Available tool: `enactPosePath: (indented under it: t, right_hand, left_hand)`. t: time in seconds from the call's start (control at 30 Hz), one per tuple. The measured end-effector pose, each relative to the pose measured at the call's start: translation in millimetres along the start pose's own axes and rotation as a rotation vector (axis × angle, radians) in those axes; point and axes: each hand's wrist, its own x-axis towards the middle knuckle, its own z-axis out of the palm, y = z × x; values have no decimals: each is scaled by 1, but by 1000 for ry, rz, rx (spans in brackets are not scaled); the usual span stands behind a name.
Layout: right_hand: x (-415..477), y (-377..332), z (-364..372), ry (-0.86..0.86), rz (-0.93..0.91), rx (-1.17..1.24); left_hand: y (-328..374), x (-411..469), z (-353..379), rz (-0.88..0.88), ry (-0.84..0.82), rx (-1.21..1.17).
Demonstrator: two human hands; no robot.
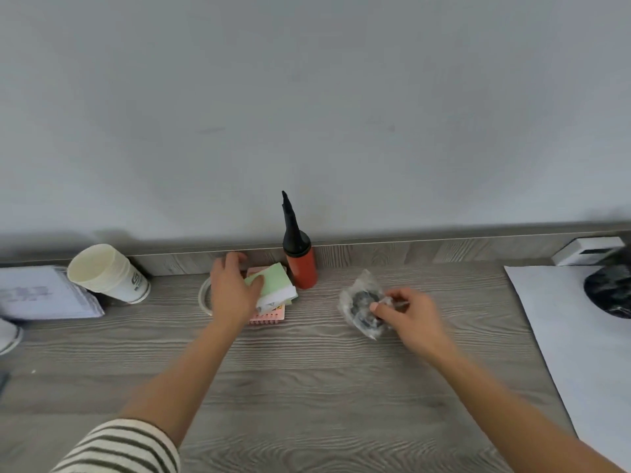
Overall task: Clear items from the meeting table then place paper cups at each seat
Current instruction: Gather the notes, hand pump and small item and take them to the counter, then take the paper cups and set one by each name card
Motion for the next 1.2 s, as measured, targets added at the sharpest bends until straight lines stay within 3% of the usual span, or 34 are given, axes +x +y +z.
enactPosePath:
  t: [0.07, 0.27, 0.6, 0.73, 0.93, 1.2]
  right_hand:
    - [22, -12, 10, 14, -83, -156]
    - [24, -17, 39, 197, -465, -744]
    - [46, 12, 57, 75, -638, -632]
    - [42, 9, 58, 87, -641, -666]
    - [-5, -23, 68, 195, -661, -691]
    - [-40, -102, 172, -3, -744, -578]
  left_hand:
    - [-4, -12, -1, 114, 49, 145]
    - [-16, -49, 8, 407, -82, 426]
    - [-30, -20, -13, 524, -155, 325]
    - [-29, -23, -12, 516, -156, 284]
    - [-61, -46, -47, 384, 5, 89]
    - [-188, -76, -114, 93, 8, -31]
